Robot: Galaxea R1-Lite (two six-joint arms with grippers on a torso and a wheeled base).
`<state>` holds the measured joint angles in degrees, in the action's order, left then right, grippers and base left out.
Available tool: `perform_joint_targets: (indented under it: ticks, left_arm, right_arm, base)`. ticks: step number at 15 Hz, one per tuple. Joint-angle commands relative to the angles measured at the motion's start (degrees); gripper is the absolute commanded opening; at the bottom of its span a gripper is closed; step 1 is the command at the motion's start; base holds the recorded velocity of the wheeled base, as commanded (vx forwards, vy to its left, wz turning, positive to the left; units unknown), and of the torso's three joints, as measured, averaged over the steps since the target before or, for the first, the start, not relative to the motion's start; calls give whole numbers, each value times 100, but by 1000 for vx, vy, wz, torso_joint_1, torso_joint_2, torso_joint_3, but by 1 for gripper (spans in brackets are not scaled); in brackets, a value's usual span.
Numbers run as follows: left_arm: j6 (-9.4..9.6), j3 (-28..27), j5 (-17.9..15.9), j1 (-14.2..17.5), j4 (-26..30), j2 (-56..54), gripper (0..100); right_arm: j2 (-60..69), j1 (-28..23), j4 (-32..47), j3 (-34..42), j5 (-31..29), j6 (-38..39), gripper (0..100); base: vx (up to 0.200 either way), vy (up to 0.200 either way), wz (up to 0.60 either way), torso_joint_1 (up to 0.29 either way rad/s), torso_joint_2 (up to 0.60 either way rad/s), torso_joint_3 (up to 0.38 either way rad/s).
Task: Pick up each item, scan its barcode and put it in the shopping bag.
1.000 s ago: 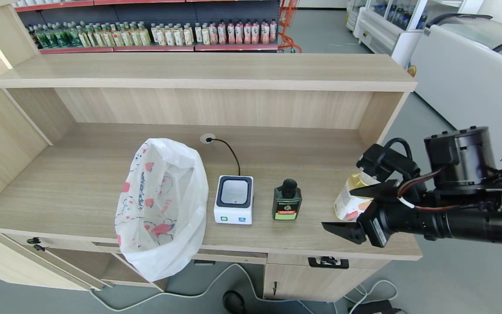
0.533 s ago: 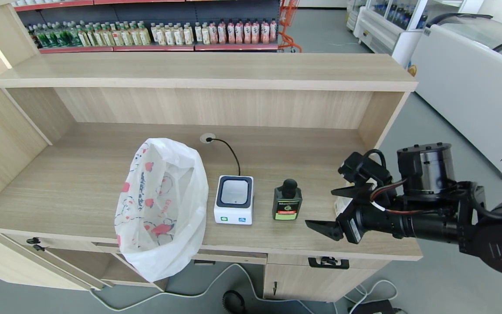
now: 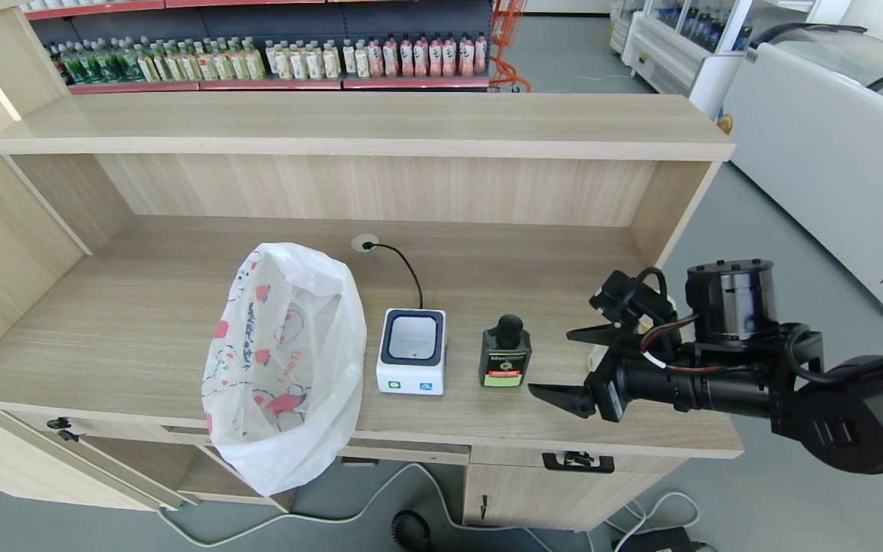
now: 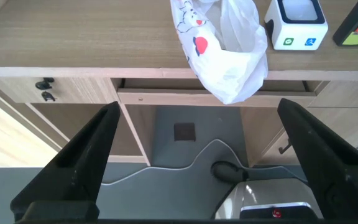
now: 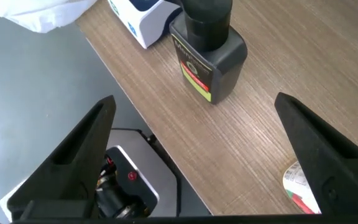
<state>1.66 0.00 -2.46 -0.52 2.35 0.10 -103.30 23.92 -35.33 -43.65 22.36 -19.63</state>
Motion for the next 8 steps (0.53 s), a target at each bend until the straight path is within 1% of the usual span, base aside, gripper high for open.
perform_joint_targets:
  ticks: [1, 2, 3, 4, 6, 8]
  left_arm:
    - [1, 0, 0, 0, 2, -1, 100]
    - [1, 0, 0, 0, 2, -1, 100]
    - [1, 0, 0, 0, 2, -1, 100]
    - [1, 0, 0, 0, 2, -1, 100]
    - [1, 0, 0, 0, 2, -1, 100]
    - [1, 0, 0, 0, 2, -1, 100]
  right_arm:
    - [-217, -54, -53, -91, 137, -24, 100]
    - [-322, -71, -71, -178, 357, -59, 100]
    - [-322, -71, -71, -178, 357, -59, 100]
    - [-498, -159, -185, -319, 629, -164, 100]
    - [-665, -168, -343, -425, 840, -173, 100]
    - [-849, -221, -449, -556, 911, -191, 100]
  base:
    - [0, 0, 0, 0, 0, 0]
    - [0, 0, 0, 0, 0, 0]
    - [0, 0, 0, 0, 0, 0]
    - [0, 0, 0, 0, 0, 0]
    - [0, 0, 0, 0, 0, 0]
    - [0, 0, 0, 0, 0, 0]
